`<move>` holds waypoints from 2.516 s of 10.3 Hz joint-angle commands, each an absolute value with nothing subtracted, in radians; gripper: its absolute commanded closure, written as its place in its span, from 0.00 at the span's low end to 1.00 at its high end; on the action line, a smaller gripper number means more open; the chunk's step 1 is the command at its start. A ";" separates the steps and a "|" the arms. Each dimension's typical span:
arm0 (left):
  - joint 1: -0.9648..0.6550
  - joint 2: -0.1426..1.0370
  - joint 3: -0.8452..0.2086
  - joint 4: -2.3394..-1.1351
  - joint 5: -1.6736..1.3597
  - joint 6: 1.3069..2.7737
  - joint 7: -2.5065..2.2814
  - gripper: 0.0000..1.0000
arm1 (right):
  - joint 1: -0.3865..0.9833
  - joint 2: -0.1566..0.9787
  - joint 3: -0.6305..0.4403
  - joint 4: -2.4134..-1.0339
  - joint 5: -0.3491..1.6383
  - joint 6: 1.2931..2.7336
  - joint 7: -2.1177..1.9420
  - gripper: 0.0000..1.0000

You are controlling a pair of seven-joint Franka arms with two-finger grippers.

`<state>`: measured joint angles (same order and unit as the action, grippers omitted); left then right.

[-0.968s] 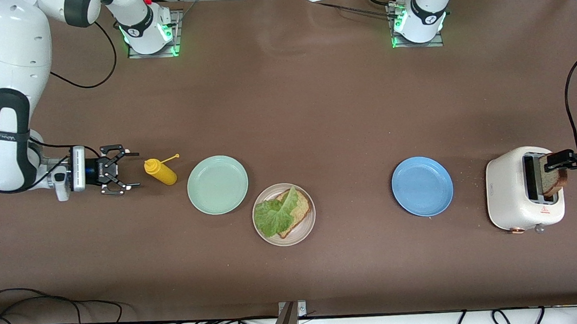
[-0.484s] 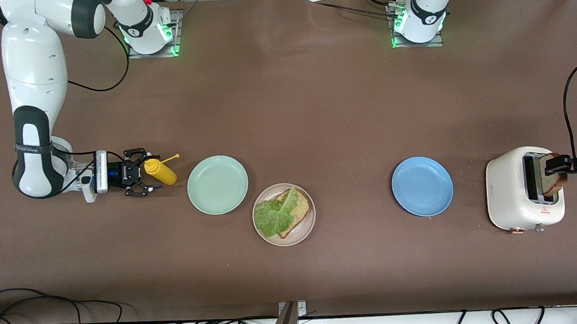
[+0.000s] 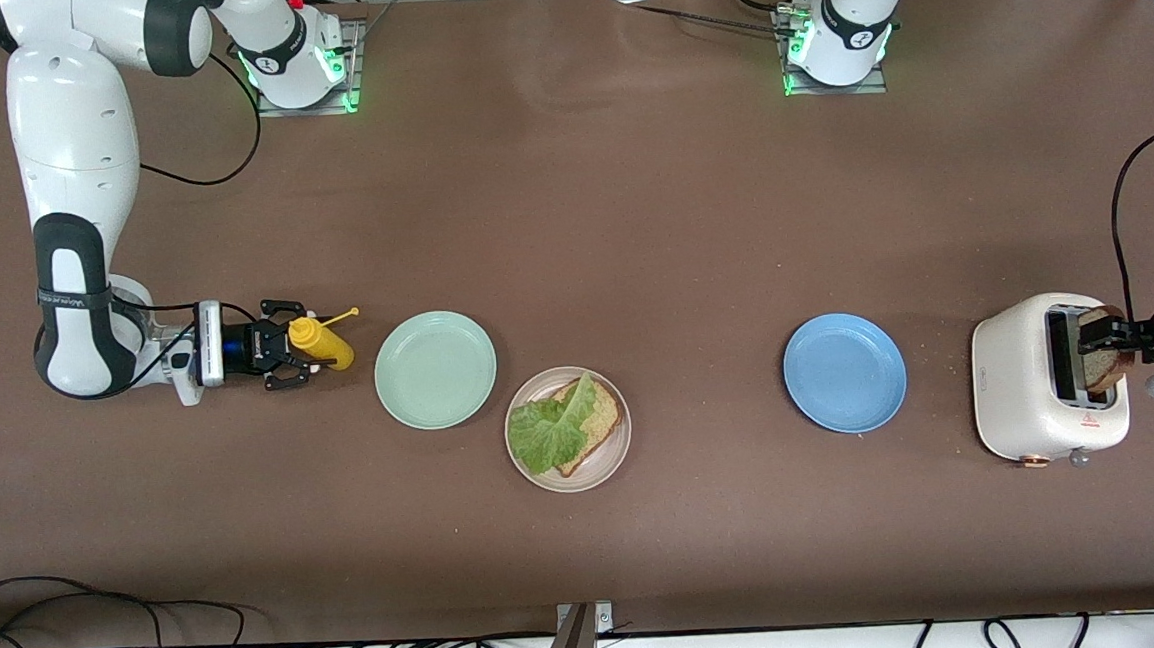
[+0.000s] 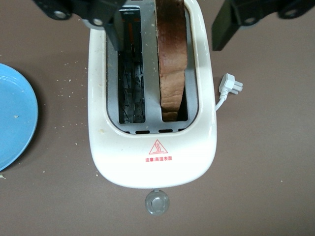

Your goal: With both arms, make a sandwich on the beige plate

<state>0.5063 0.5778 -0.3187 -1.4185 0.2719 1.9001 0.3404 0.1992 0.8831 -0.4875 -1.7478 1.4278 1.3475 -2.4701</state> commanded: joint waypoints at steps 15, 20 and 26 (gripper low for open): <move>0.515 0.466 -0.339 -1.378 0.263 1.885 0.348 1.00 | 1.020 0.850 -1.015 -1.471 0.943 1.872 -1.343 1.00; 0.515 0.402 -0.337 -1.367 0.120 1.829 0.336 1.00 | 1.160 0.865 -1.005 -1.451 0.712 2.017 -1.101 1.00; 0.531 0.397 -0.333 -1.368 0.022 1.793 0.337 1.00 | 1.275 0.971 -1.000 -1.326 0.171 2.025 -0.789 1.00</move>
<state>0.5141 0.4115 -0.3302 -1.3673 0.0653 1.8109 0.3352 1.2529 0.8979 -0.9782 -1.3987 0.2634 2.0269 -0.8806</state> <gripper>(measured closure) 0.903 0.899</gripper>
